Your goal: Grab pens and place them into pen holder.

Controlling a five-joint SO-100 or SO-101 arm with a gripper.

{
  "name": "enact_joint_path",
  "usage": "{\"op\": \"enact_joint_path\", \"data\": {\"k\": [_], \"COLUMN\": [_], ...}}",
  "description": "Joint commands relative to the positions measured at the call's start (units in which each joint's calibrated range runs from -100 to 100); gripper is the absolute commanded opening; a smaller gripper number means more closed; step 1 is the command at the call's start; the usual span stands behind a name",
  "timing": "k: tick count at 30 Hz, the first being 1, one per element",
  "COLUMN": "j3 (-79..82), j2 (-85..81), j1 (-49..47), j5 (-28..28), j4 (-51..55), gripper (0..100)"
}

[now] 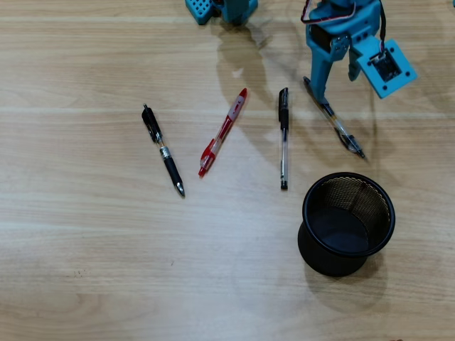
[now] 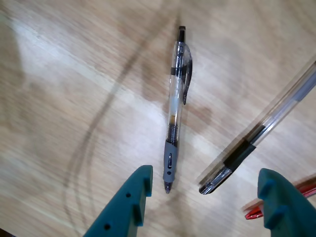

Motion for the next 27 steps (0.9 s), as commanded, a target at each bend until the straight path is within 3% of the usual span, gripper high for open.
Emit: {"op": "enact_joint_path", "data": {"k": [1, 27], "j3": [-0.3, -0.9], "j2": [2.1, 19.7], "j1": [-0.8, -4.2], "j5": [-0.5, -0.7], "j4": [-0.8, -7.6], "gripper": [24, 24]}}
